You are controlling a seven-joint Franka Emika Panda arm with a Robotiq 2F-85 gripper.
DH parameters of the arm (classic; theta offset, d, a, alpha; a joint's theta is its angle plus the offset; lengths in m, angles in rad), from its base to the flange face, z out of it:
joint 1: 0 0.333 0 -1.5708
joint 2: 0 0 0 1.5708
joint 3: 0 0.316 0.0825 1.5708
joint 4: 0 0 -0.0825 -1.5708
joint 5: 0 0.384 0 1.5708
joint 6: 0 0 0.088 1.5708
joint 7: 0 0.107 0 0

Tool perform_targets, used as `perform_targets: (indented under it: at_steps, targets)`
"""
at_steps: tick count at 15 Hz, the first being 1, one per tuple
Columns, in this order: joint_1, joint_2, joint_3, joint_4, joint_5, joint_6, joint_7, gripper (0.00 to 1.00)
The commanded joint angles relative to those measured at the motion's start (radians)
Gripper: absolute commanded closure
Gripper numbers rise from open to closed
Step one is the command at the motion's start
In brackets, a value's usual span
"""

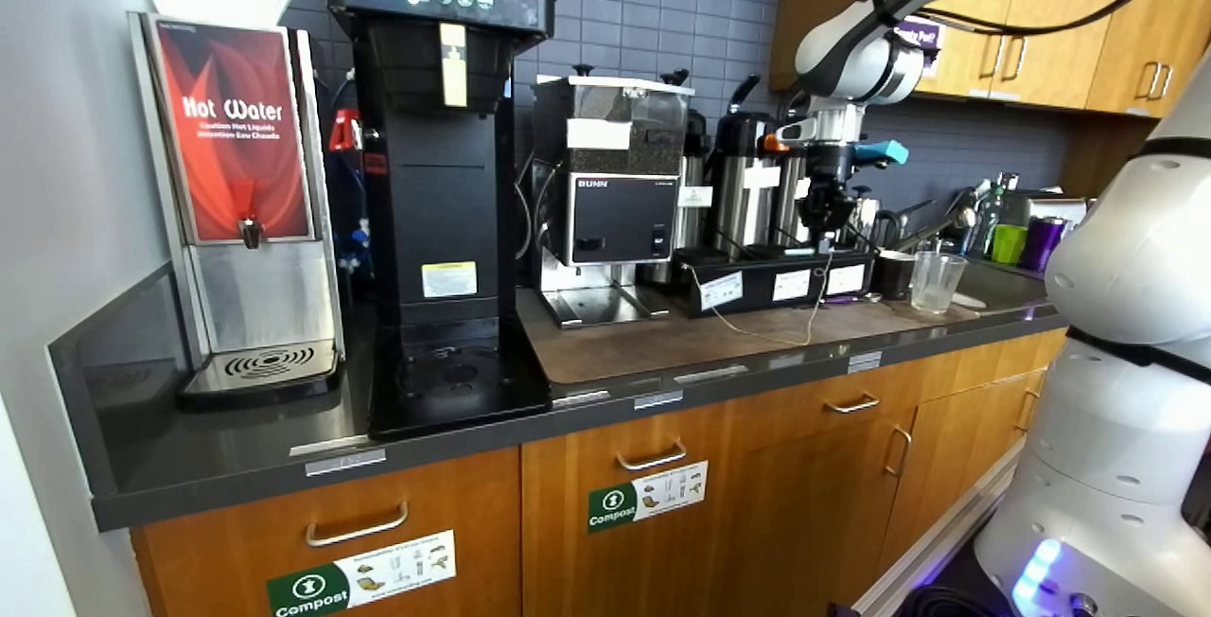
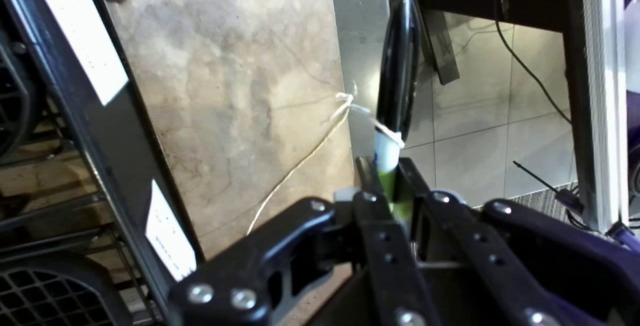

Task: Move the marker to the right

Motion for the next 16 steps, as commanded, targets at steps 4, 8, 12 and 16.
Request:
perform_targets:
  at_steps: [4, 8, 12, 16]
  targets:
    - [-0.047, 0.004, -0.030, 0.004, -0.078, 0.049, -0.133, 0.97]
    - [-0.061, 0.034, -0.050, -0.015, -0.083, 0.146, -0.221, 0.97]
    - [-0.077, 0.093, -0.068, -0.020, -0.064, 0.237, -0.289, 0.97]
    - [-0.099, 0.152, -0.071, -0.026, -0.053, 0.311, -0.348, 0.97]
